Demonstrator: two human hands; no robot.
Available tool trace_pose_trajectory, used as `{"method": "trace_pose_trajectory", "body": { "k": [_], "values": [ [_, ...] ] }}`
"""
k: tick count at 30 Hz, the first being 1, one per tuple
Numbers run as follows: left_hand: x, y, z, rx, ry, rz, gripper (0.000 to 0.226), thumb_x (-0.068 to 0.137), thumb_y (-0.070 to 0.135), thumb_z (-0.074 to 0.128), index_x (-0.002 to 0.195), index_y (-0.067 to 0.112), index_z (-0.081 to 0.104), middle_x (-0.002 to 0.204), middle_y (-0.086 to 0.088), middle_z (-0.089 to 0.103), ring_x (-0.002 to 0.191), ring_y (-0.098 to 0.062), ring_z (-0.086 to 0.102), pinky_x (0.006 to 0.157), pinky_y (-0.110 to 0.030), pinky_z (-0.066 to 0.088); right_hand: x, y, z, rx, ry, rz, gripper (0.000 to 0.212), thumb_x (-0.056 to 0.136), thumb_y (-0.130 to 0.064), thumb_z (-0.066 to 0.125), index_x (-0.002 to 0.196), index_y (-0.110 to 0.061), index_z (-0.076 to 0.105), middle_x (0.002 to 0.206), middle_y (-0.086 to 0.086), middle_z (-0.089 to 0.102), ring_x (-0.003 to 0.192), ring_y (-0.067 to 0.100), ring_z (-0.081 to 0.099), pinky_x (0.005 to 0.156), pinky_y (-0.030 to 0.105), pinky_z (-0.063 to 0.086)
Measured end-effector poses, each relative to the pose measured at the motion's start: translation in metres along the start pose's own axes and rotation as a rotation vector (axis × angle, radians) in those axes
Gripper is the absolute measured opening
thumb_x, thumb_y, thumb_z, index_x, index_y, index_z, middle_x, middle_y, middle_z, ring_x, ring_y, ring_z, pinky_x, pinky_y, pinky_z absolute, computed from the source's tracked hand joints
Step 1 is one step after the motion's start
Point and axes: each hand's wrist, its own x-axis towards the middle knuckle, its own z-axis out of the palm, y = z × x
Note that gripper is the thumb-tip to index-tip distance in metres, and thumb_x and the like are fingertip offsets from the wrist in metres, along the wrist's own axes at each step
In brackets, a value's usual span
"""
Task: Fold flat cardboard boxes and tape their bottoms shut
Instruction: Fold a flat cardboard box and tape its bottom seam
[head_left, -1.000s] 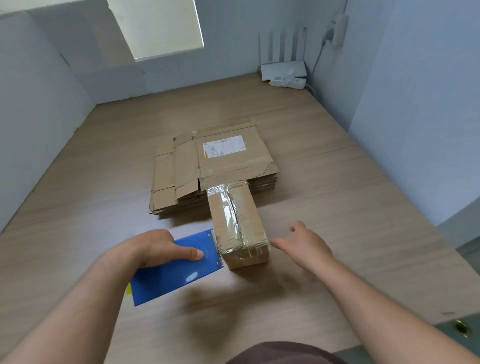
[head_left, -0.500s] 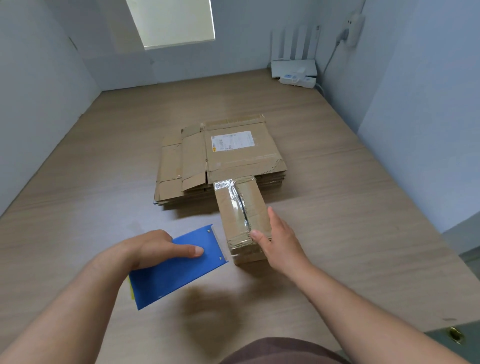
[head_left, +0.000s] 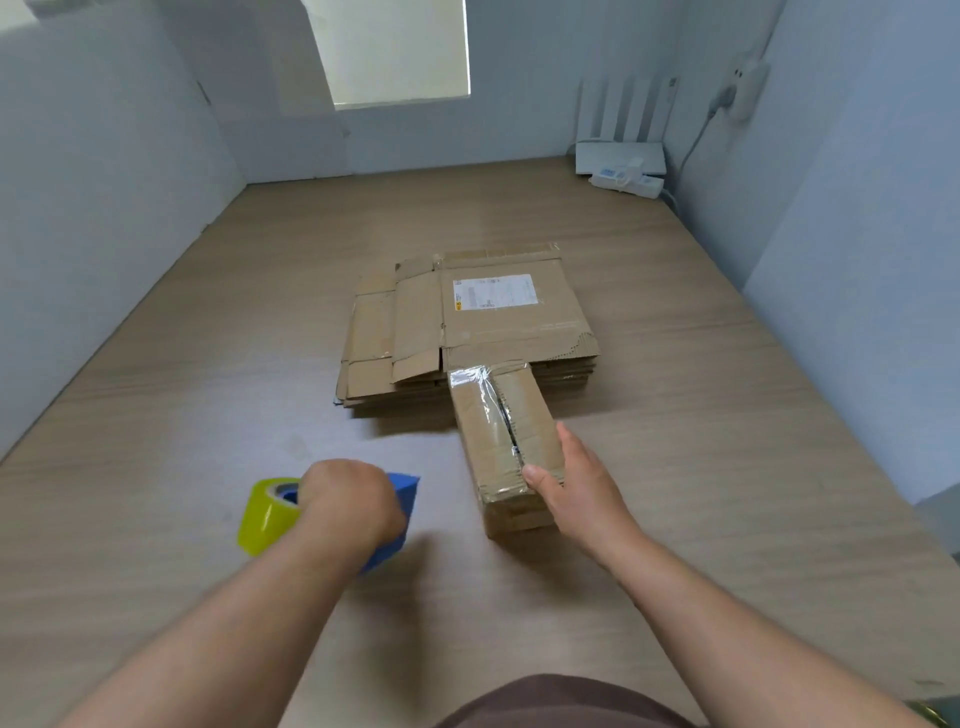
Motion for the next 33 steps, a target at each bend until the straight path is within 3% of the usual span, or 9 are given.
{"method": "trace_pose_trajectory", "body": {
  "k": [5, 10, 13, 17, 19, 21, 25, 30, 33],
  "values": [
    [-0.001, -0.011, 0.027, -0.255, -0.039, -0.034, 0.051, 0.086, 0.057, 0.041, 0.116, 0.016, 0.044, 0.090, 0.000, 0.054, 0.082, -0.022, 0.054, 0.067, -0.031, 0.041, 0.003, 0.001, -0.001, 0.006, -0.001, 0.019, 0.067, 0.089, -0.035, 0.061, 0.146, -0.016, 0.031, 0.140, 0.006, 0.047, 0.128, 0.023, 0.042, 0.106, 0.036, 0.036],
    [-0.006, -0.008, 0.074, -0.399, 0.093, 0.049, 0.066, 0.095, 0.047, 0.033, 0.149, 0.020, 0.007, 0.131, -0.009, 0.049, 0.100, -0.025, 0.057, 0.082, -0.035, 0.048, 0.004, 0.003, 0.000, 0.001, -0.011, 0.011, 0.067, 0.092, -0.036, 0.056, 0.147, -0.013, 0.027, 0.143, 0.007, 0.045, 0.131, 0.025, 0.041, 0.107, 0.038, 0.035],
    [-0.013, -0.003, 0.090, -0.378, 0.113, 0.053, 0.072, 0.097, 0.054, 0.025, 0.151, 0.026, -0.013, 0.135, -0.007, 0.046, 0.106, -0.022, 0.058, 0.084, -0.034, 0.049, 0.002, 0.005, 0.004, -0.058, -0.034, -0.002, 0.069, 0.097, -0.039, 0.046, 0.151, -0.011, 0.015, 0.148, 0.008, 0.038, 0.134, 0.027, 0.035, 0.109, 0.035, 0.030],
    [-0.022, 0.015, 0.080, -0.462, 0.204, -0.066, 0.076, 0.094, 0.061, 0.023, 0.153, 0.023, -0.006, 0.146, -0.010, 0.037, 0.131, -0.025, 0.040, 0.105, -0.037, 0.037, 0.003, 0.005, -0.001, -0.108, -0.065, -0.009, 0.071, 0.098, -0.048, 0.037, 0.152, -0.010, 0.010, 0.152, 0.008, 0.034, 0.137, 0.026, 0.031, 0.108, 0.035, 0.029],
    [-0.029, 0.034, 0.067, -0.649, 0.366, 0.028, 0.073, 0.096, 0.057, 0.025, 0.154, 0.018, 0.002, 0.159, -0.006, 0.016, 0.145, -0.021, 0.017, 0.116, -0.032, 0.018, 0.005, 0.002, -0.005, -0.185, -0.055, -0.014, 0.073, 0.096, -0.054, 0.034, 0.152, -0.011, 0.014, 0.151, 0.008, 0.035, 0.137, 0.026, 0.031, 0.107, 0.035, 0.029],
    [-0.034, 0.060, 0.052, -0.913, 0.446, 0.217, 0.069, 0.097, 0.052, 0.027, 0.154, 0.019, 0.007, 0.160, 0.000, 0.015, 0.146, -0.014, 0.014, 0.117, -0.027, 0.010, 0.006, -0.002, -0.005, -0.239, -0.030, 0.003, 0.079, 0.092, -0.062, 0.034, 0.151, -0.013, 0.017, 0.150, 0.008, 0.037, 0.136, 0.026, 0.032, 0.105, 0.036, 0.031],
    [-0.027, 0.095, 0.035, -1.238, 0.311, 0.271, 0.065, 0.100, 0.047, 0.031, 0.153, 0.025, 0.000, 0.148, 0.003, 0.039, 0.130, -0.020, 0.045, 0.105, -0.039, 0.039, 0.002, -0.005, 0.004, -0.267, -0.053, 0.028, 0.083, 0.091, -0.061, 0.041, 0.152, -0.013, 0.011, 0.146, 0.009, 0.041, 0.131, 0.028, 0.040, 0.102, 0.039, 0.037],
    [-0.020, 0.098, 0.042, -1.302, 0.129, 0.232, 0.069, 0.100, 0.049, 0.026, 0.148, 0.032, -0.021, 0.152, -0.003, 0.036, 0.131, -0.025, 0.044, 0.103, -0.033, 0.035, 0.016, 0.013, -0.019, -0.039, -0.137, -0.022, 0.043, 0.101, -0.033, 0.037, 0.143, -0.023, 0.040, 0.140, 0.001, 0.052, 0.127, 0.024, 0.048, 0.104, 0.032, 0.037],
    [-0.015, 0.088, 0.040, -1.242, 0.115, 0.272, 0.070, 0.099, 0.052, 0.024, 0.145, 0.035, -0.025, 0.152, -0.001, 0.034, 0.127, -0.021, 0.048, 0.101, -0.033, 0.038, 0.027, 0.018, -0.042, -0.069, -0.223, -0.107, 0.045, 0.100, -0.037, 0.039, 0.144, -0.026, 0.041, 0.142, -0.004, 0.050, 0.131, 0.017, 0.045, 0.108, 0.032, 0.034]
  ]
}}
